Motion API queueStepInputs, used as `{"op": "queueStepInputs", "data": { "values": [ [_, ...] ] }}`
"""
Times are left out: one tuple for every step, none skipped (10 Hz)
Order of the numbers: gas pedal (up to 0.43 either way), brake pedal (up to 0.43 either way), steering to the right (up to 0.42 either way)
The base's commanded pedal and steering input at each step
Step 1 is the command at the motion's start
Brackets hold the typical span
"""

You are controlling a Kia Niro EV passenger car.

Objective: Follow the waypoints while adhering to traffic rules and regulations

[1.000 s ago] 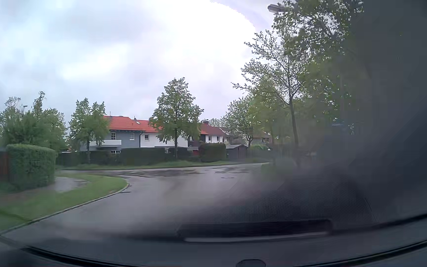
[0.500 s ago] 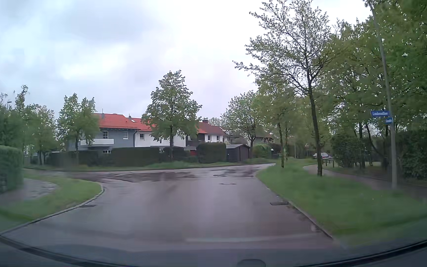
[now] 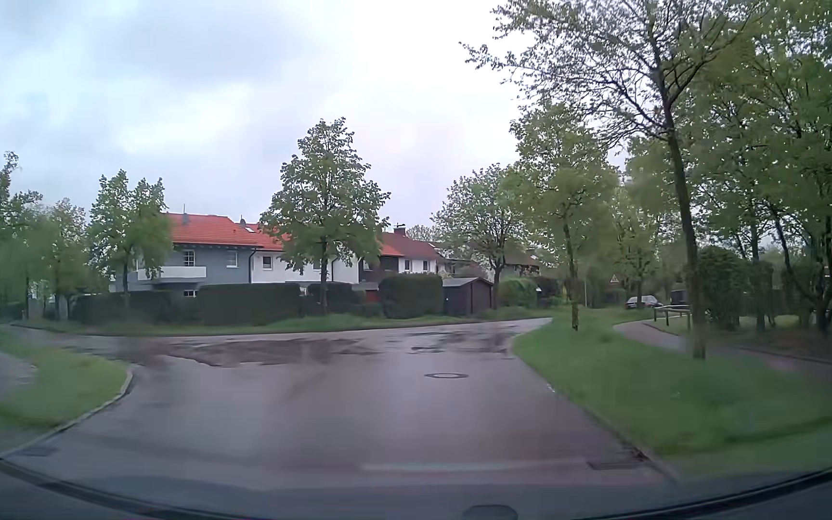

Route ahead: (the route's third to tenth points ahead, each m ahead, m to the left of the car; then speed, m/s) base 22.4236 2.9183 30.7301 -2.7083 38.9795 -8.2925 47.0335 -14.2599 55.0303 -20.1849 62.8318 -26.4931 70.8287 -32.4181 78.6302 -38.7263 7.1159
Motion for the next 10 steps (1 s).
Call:
{"op": "queueStepInputs", "data": {
  "values": [
    [0.087,0.0,-0.006],
    [0.087,0.0,-0.006],
    [0.087,0.0,-0.005],
    [0.087,0.0,-0.005],
    [0.087,0.0,-0.005],
    [0.079,0.0,-0.005],
    [0.079,0.0,-0.005],
    [0.079,0.0,-0.005],
    [0.079,0.0,-0.005],
    [0.079,0.0,-0.005]
  ]
}}
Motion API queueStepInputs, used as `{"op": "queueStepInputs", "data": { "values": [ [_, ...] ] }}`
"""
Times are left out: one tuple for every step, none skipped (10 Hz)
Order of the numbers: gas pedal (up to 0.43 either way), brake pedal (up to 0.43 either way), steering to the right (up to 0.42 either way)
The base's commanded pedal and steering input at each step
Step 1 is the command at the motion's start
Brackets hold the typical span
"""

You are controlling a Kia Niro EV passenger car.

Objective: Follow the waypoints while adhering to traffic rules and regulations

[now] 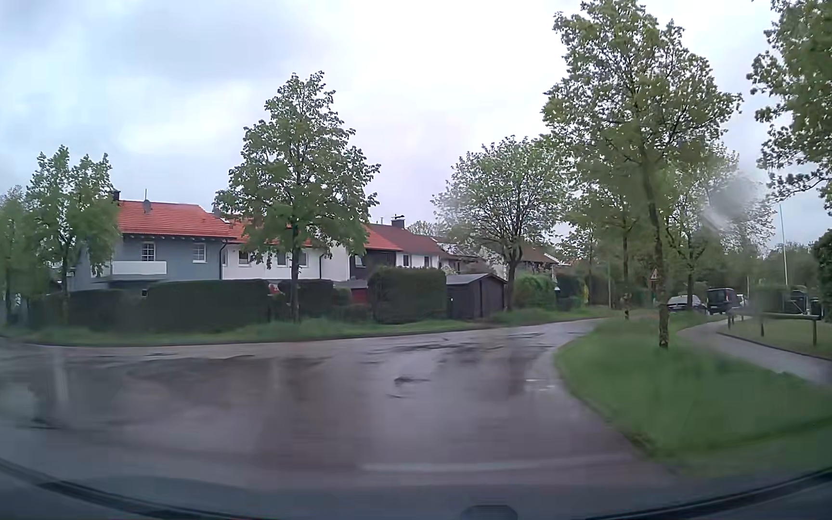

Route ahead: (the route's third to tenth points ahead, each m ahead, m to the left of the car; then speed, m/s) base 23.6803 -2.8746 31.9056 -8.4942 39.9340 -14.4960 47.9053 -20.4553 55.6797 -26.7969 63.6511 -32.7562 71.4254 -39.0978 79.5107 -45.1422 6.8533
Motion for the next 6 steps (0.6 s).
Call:
{"op": "queueStepInputs", "data": {
  "values": [
    [0.079,0.0,-0.004],
    [0.079,0.0,0.005],
    [0.079,0.0,0.014],
    [0.079,0.0,0.016],
    [0.079,0.0,0.02],
    [0.087,0.0,0.027]
  ]
}}
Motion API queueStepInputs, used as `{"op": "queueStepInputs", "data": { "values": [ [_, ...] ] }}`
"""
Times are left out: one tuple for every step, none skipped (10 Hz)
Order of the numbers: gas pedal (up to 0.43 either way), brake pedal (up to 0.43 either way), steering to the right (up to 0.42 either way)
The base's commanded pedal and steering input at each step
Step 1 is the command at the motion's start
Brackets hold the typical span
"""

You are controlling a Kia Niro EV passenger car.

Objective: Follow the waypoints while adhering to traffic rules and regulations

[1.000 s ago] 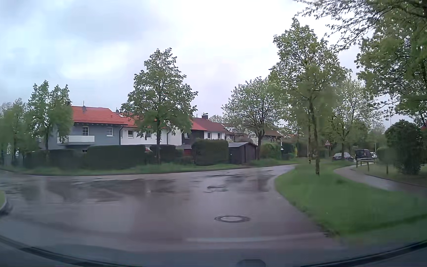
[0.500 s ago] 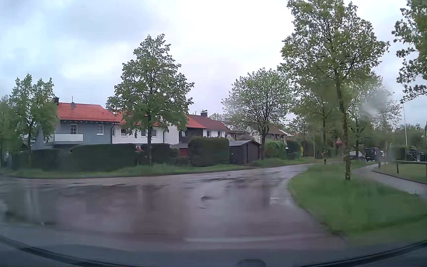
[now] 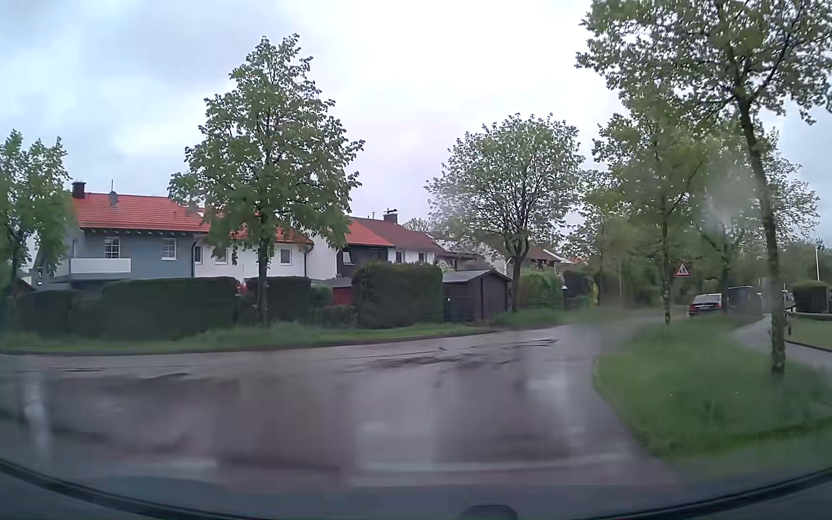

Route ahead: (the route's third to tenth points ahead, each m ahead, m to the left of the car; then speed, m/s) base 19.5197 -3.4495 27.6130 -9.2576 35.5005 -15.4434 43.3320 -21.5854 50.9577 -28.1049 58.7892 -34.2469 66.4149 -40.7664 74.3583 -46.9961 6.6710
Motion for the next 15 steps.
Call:
{"op": "queueStepInputs", "data": {
  "values": [
    [0.087,0.0,0.037],
    [0.087,0.0,0.049],
    [0.087,0.0,0.055],
    [0.098,0.0,0.061],
    [0.098,0.0,0.068],
    [0.098,0.0,0.073],
    [0.11,0.0,0.077],
    [0.118,0.0,0.082],
    [0.118,0.0,0.089],
    [0.118,0.0,0.094],
    [0.118,0.0,0.096],
    [0.118,0.0,0.098],
    [0.118,0.0,0.099],
    [0.118,0.0,0.1],
    [0.118,0.0,0.1]
  ]
}}
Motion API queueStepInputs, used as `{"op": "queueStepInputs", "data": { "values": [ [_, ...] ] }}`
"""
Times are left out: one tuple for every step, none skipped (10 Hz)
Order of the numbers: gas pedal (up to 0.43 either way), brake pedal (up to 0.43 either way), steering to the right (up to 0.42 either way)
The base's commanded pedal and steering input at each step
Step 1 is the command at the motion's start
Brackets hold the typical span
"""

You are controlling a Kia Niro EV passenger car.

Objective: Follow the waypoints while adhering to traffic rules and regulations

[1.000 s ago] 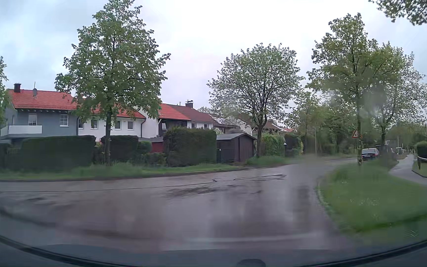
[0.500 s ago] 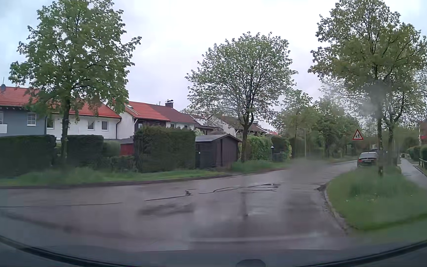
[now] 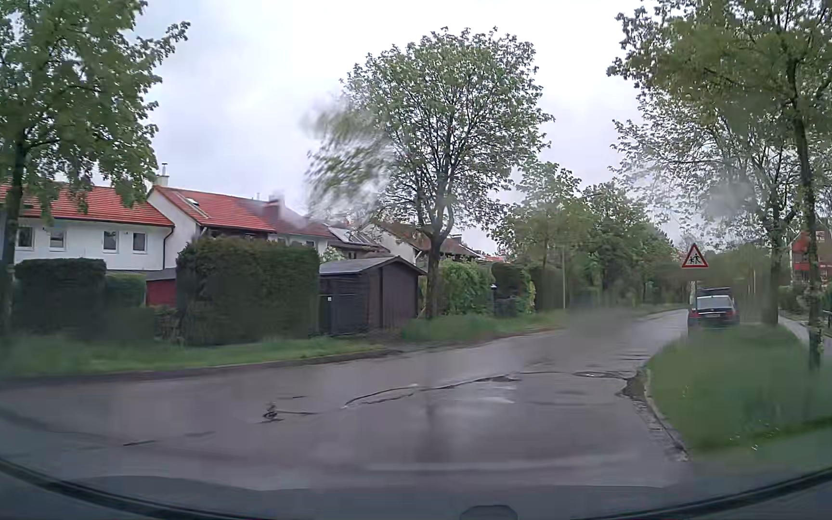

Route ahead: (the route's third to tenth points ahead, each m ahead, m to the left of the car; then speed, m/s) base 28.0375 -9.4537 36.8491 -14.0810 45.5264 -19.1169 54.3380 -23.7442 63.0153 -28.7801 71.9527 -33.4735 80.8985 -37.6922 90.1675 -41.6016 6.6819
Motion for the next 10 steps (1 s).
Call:
{"op": "queueStepInputs", "data": {
  "values": [
    [0.118,0.0,0.102],
    [0.118,0.0,0.104],
    [0.118,0.0,0.108],
    [0.118,0.0,0.11],
    [0.118,0.0,0.111],
    [0.13,0.0,0.112],
    [0.138,0.0,0.114],
    [0.138,0.0,0.118],
    [0.138,0.0,0.124],
    [0.138,0.0,0.127]
  ]
}}
